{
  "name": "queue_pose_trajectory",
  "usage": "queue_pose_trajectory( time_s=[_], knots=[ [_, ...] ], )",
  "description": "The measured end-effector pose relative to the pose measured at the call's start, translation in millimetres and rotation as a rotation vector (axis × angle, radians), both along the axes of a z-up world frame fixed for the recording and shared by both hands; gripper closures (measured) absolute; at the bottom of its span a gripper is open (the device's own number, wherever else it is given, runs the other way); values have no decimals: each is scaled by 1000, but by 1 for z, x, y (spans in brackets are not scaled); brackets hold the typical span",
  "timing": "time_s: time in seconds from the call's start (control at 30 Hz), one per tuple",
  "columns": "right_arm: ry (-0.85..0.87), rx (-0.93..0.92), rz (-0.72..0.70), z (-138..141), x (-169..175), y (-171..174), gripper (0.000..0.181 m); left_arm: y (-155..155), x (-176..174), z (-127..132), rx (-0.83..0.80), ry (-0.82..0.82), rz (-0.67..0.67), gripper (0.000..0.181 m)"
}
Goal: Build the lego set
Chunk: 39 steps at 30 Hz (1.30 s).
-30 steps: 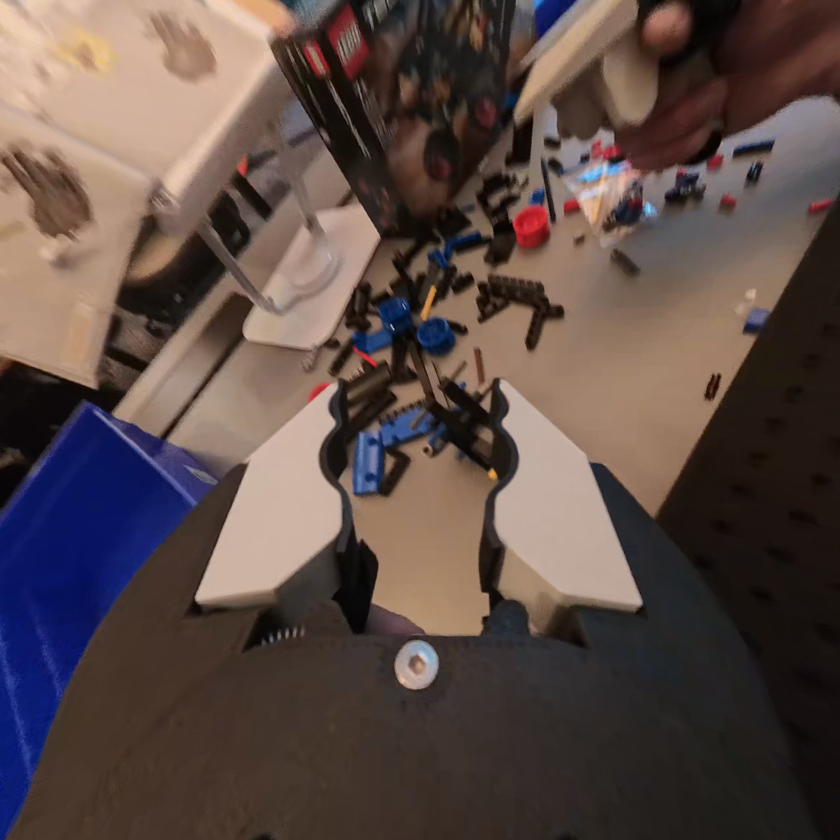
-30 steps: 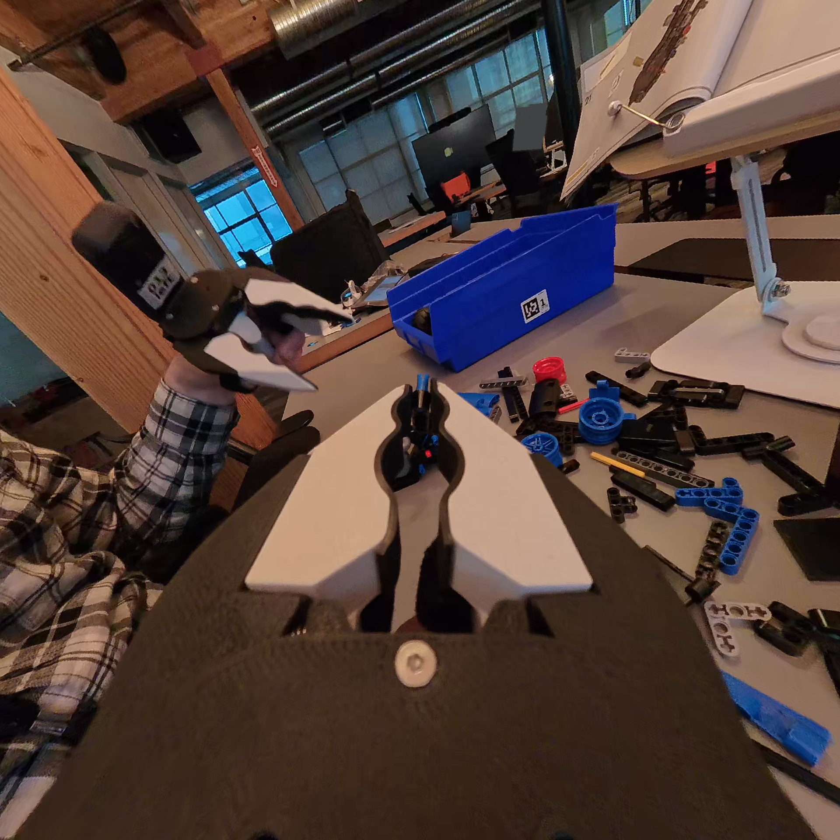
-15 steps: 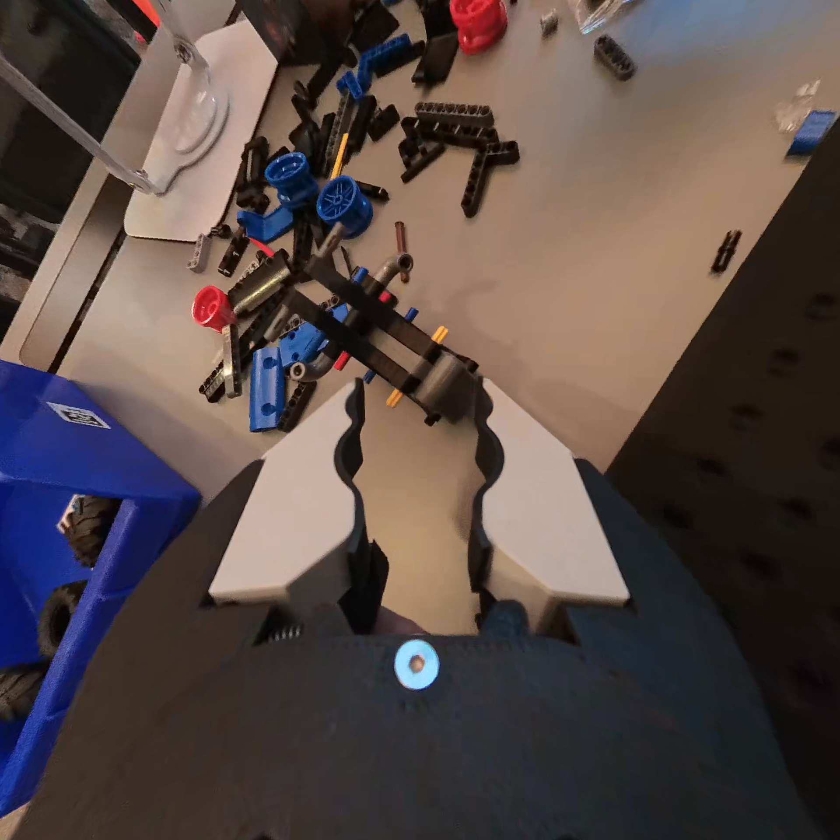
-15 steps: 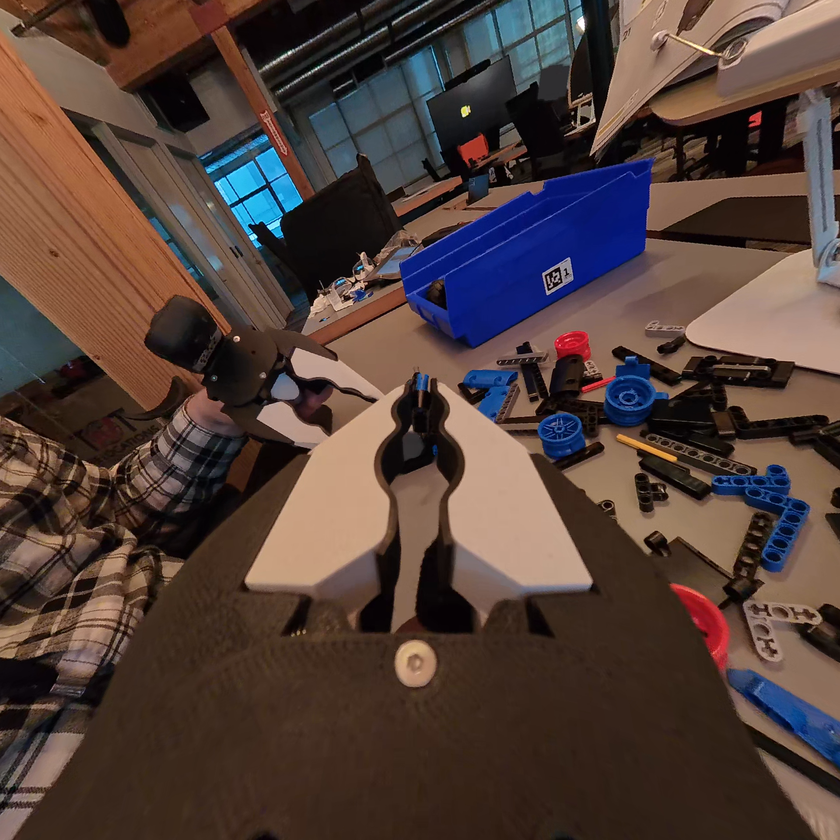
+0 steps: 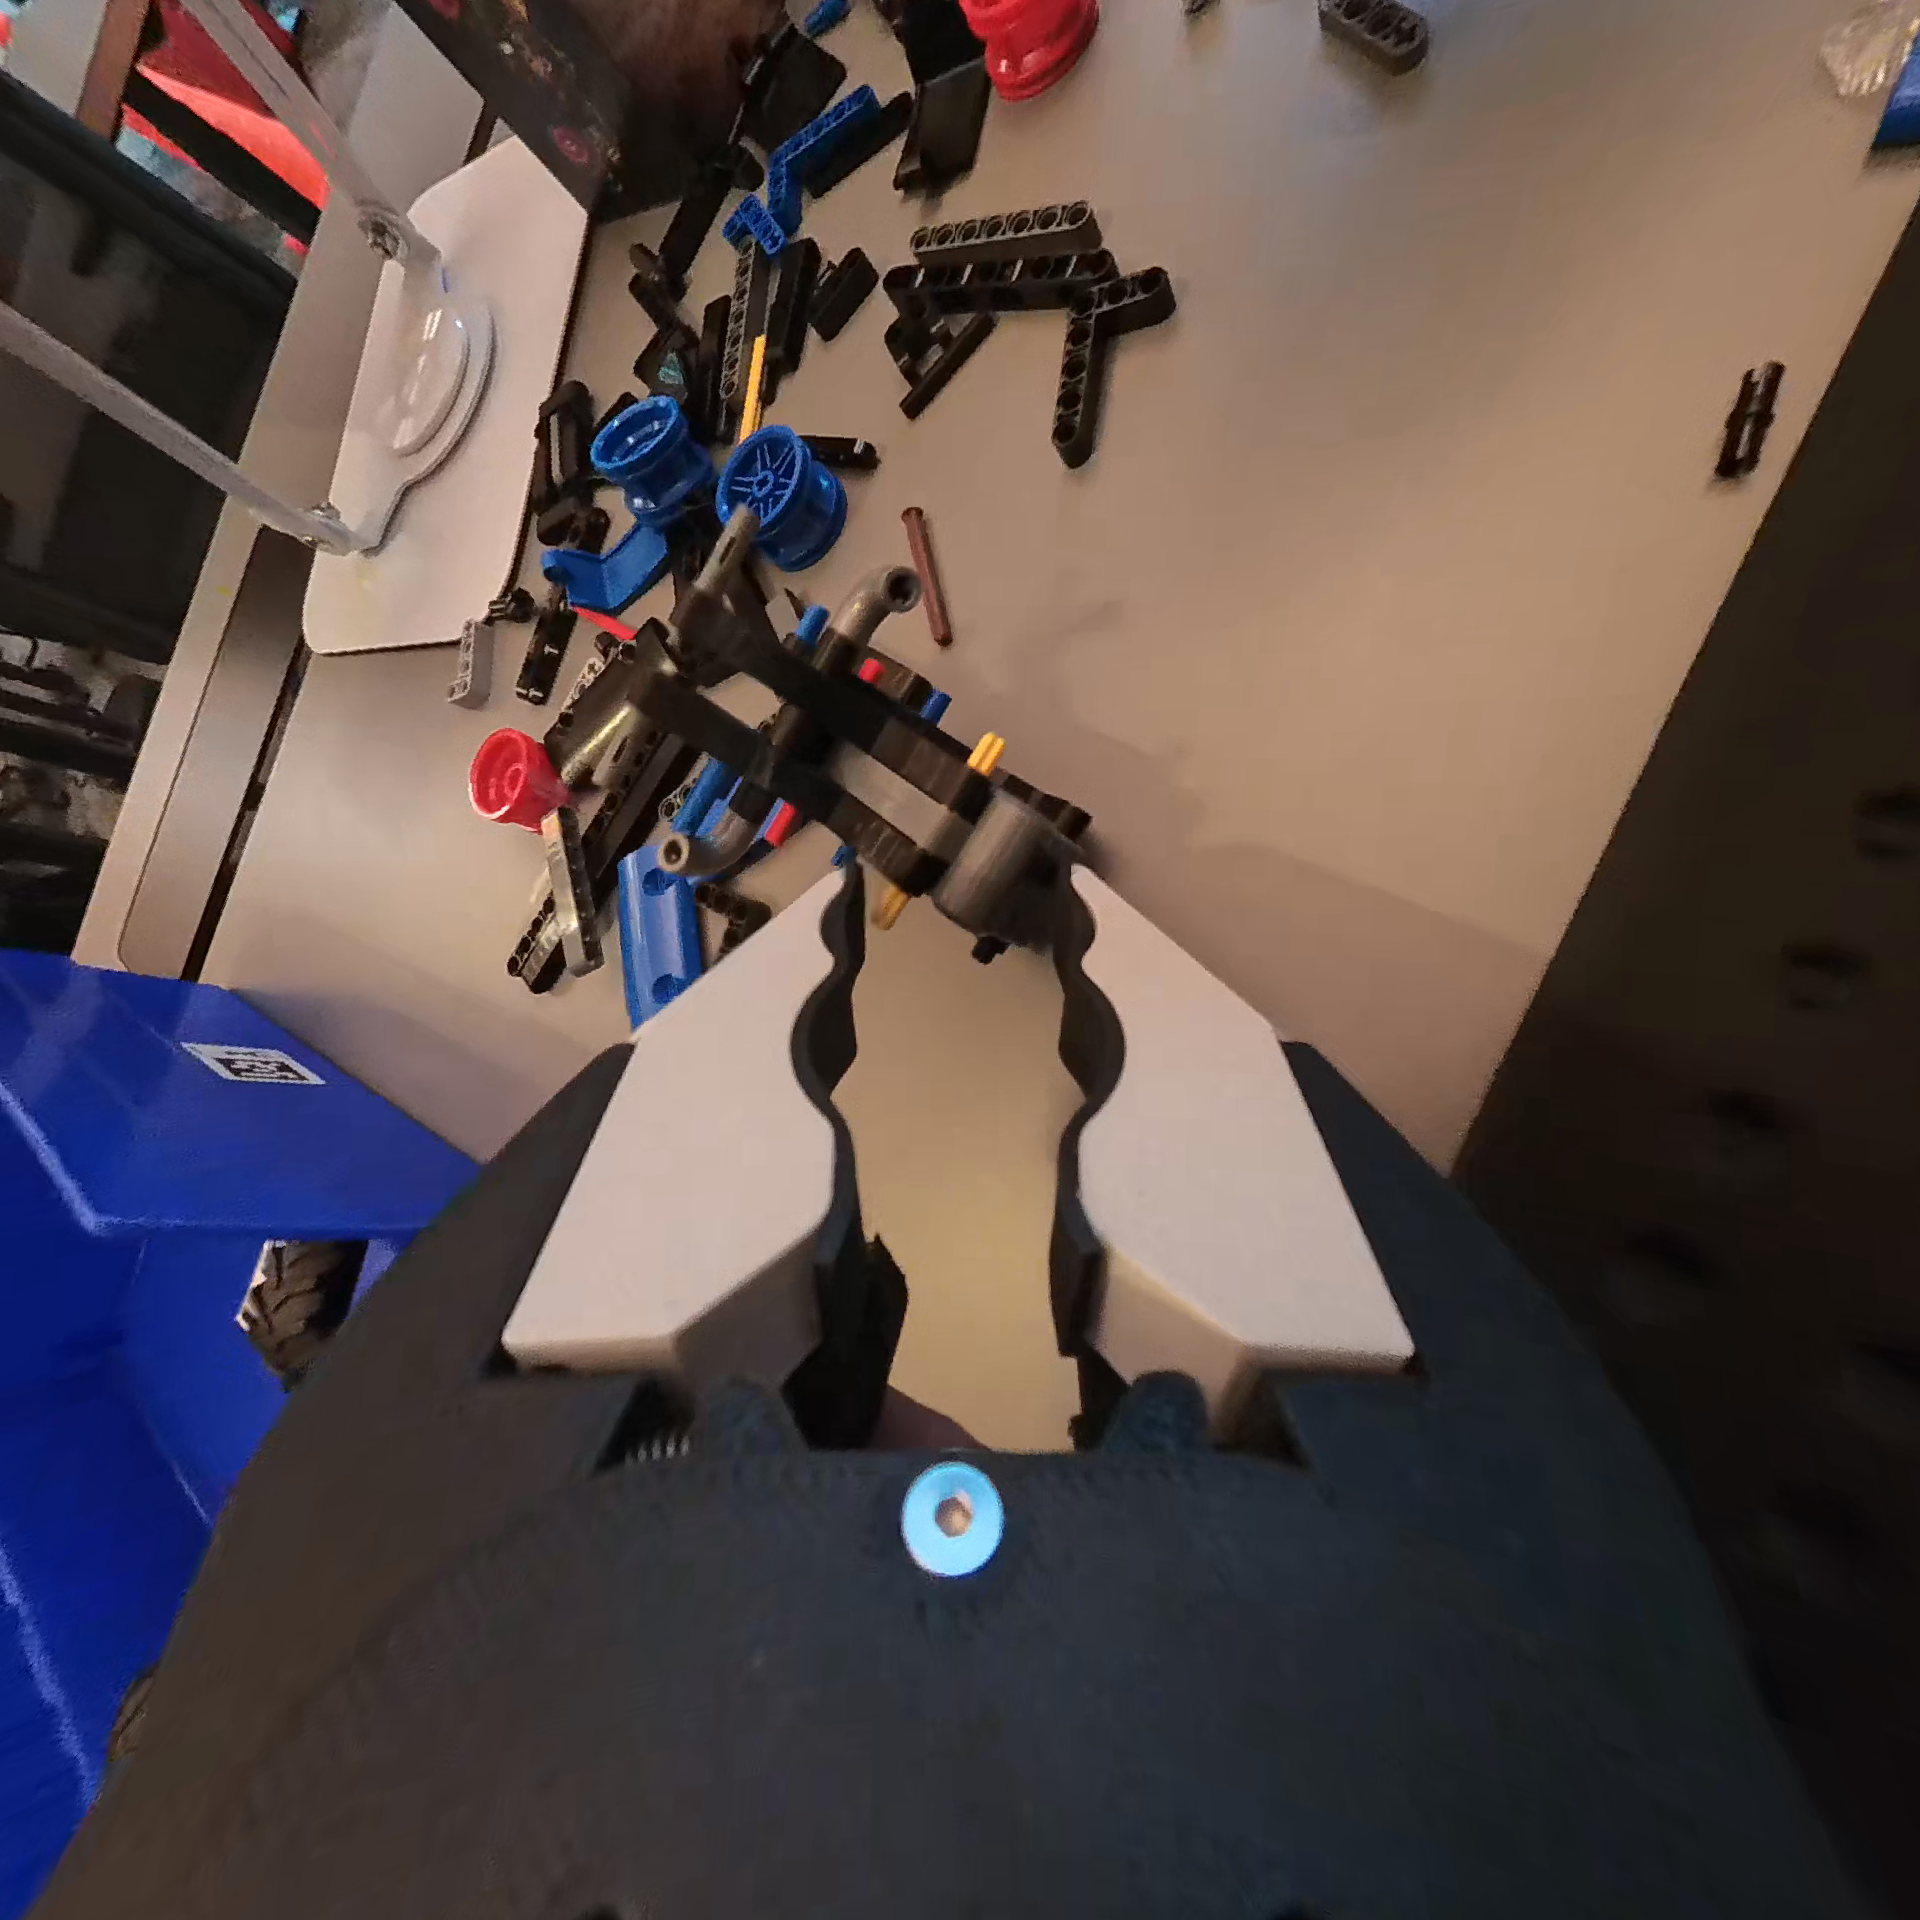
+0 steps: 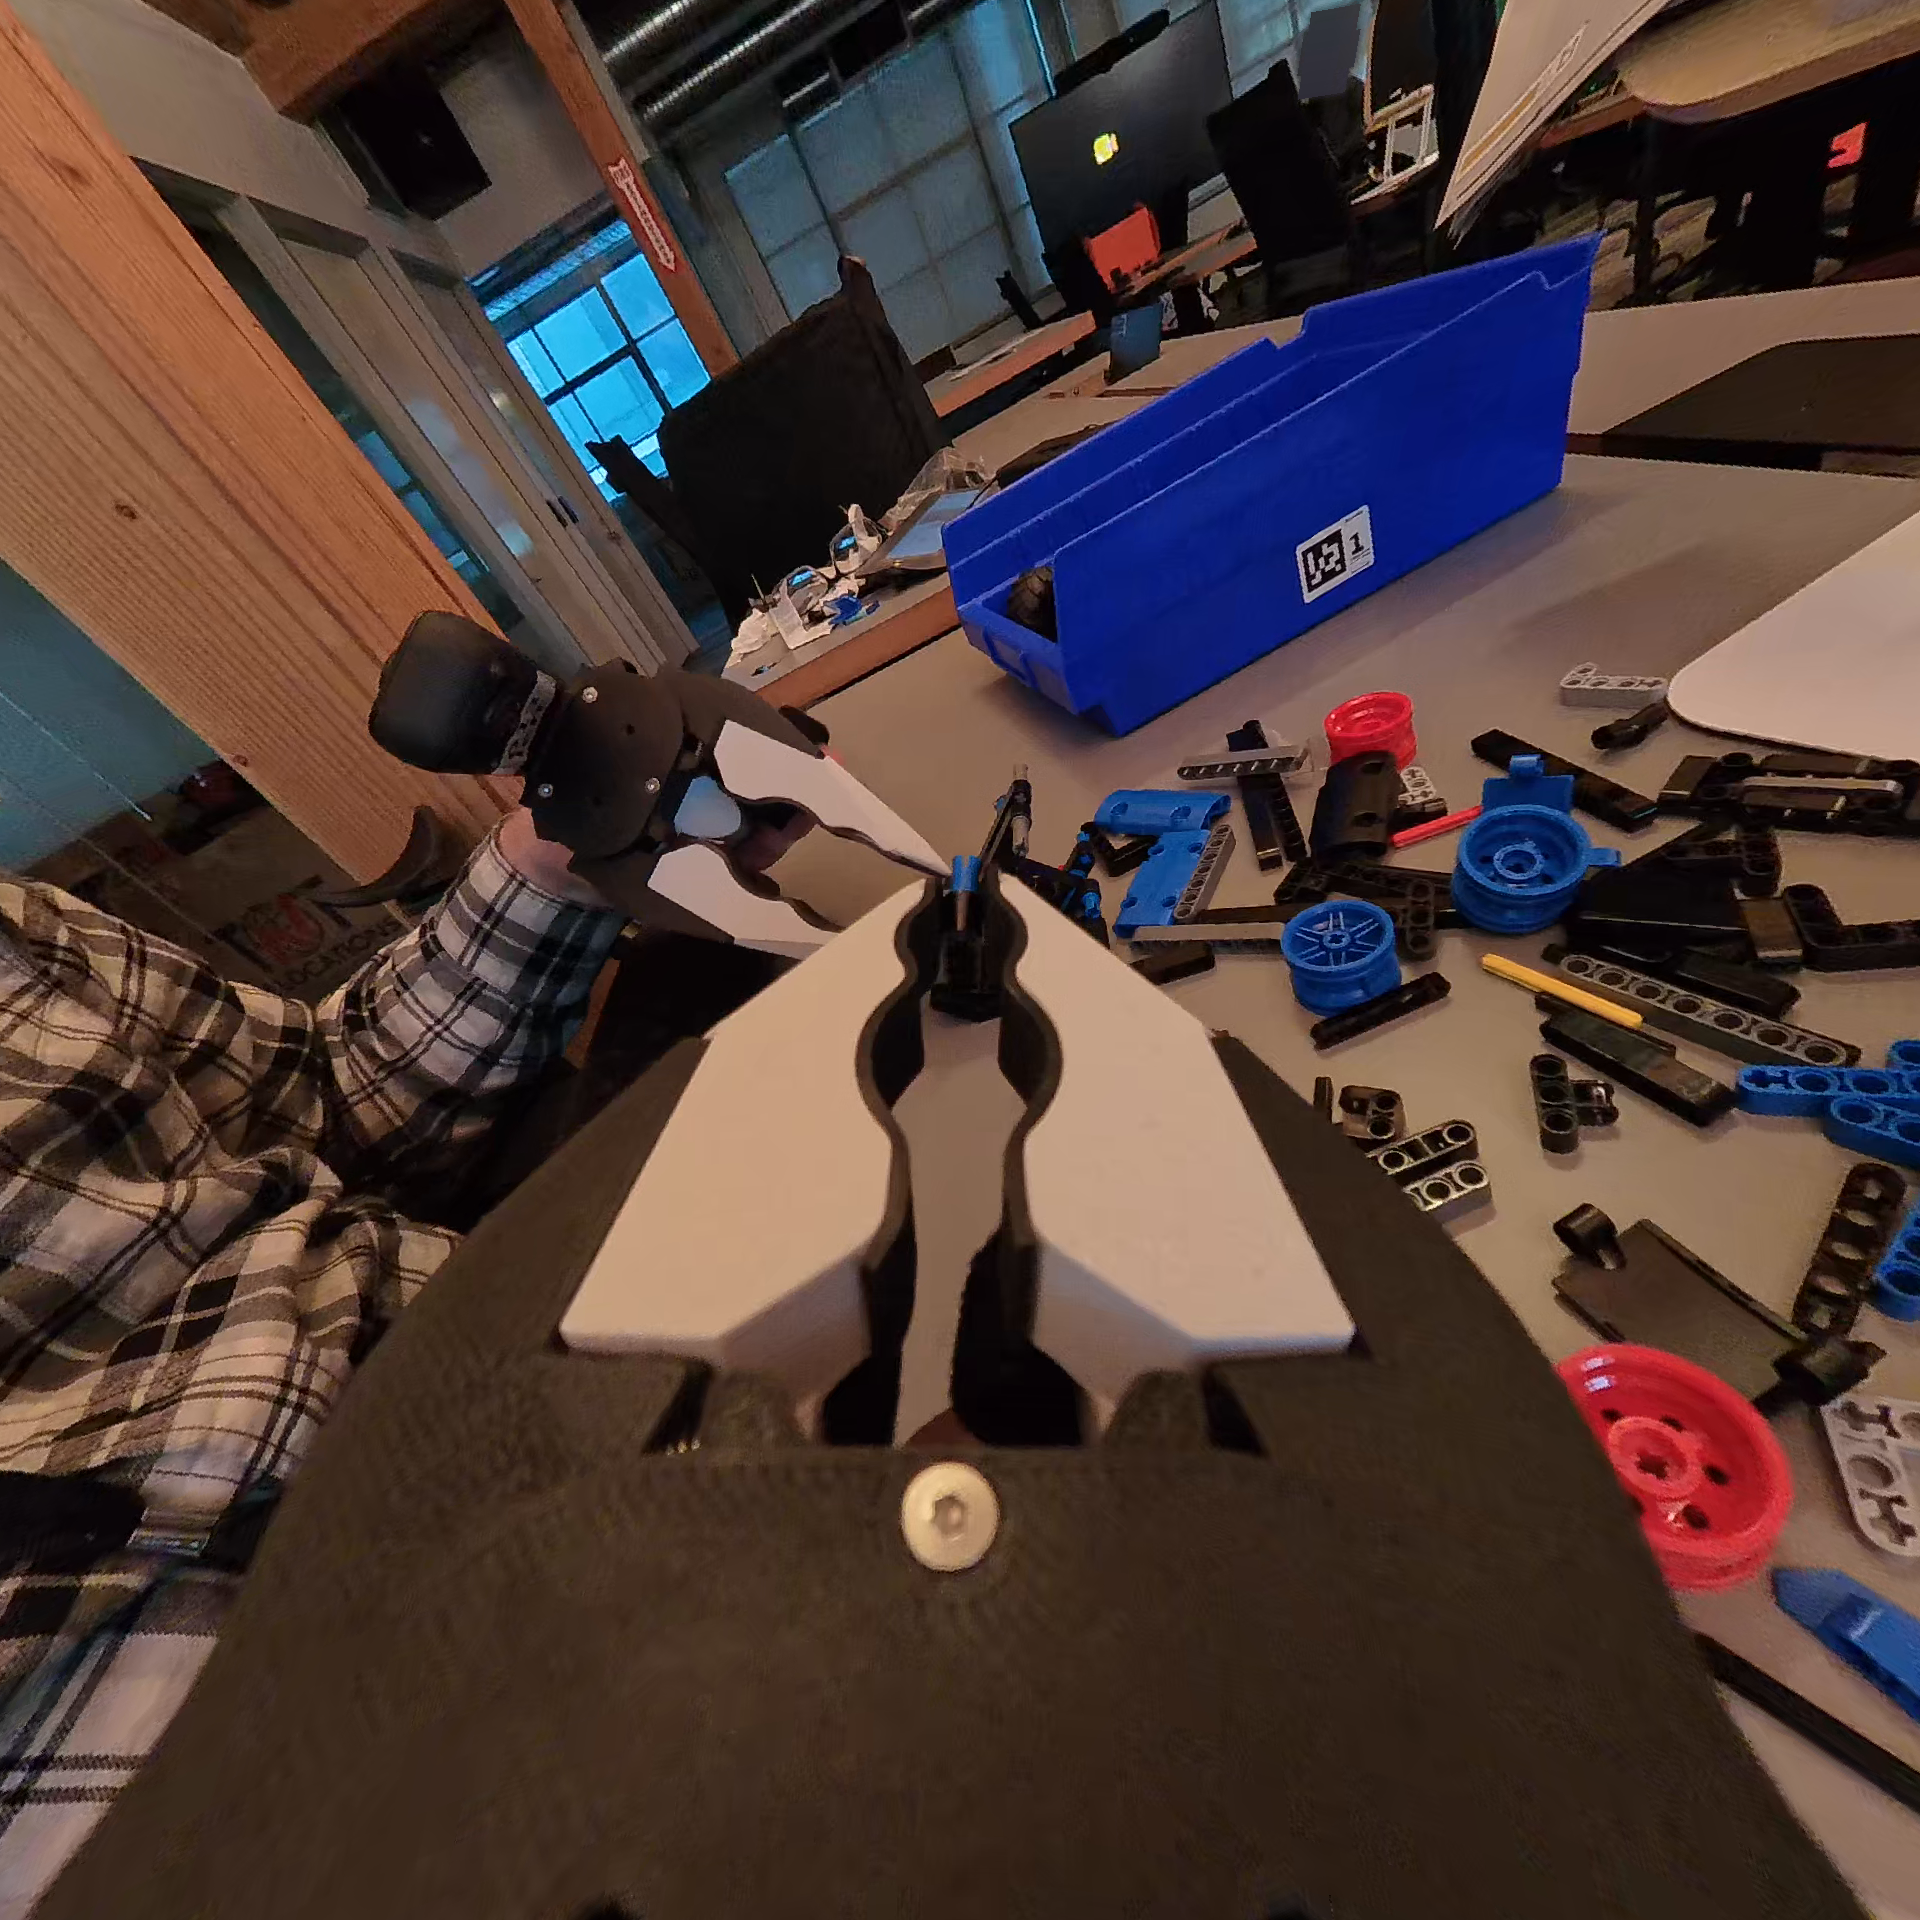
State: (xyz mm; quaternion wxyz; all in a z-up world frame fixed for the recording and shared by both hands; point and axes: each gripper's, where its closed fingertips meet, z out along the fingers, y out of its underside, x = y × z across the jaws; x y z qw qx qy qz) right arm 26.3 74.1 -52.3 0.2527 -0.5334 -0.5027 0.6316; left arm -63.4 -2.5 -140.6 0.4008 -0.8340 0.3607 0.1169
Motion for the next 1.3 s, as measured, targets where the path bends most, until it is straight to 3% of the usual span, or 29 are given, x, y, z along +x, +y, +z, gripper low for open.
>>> queue_pose_trajectory(
  time_s=[0.6, 0.83, 1.3],
  knots=[
    [-18, -134, 74, 3, -10, -21, 175, -3, 5, 8, 62, -65, -7, 130],
    [8, -211, 93, 14, -17, -33, 175, 7, 24, 41, 228, -99, -6, 134],
    [-85, -318, 122, -4, -38, -53, 175, 11, 44, 55, 284, -138, -7, 141]
  ],
)
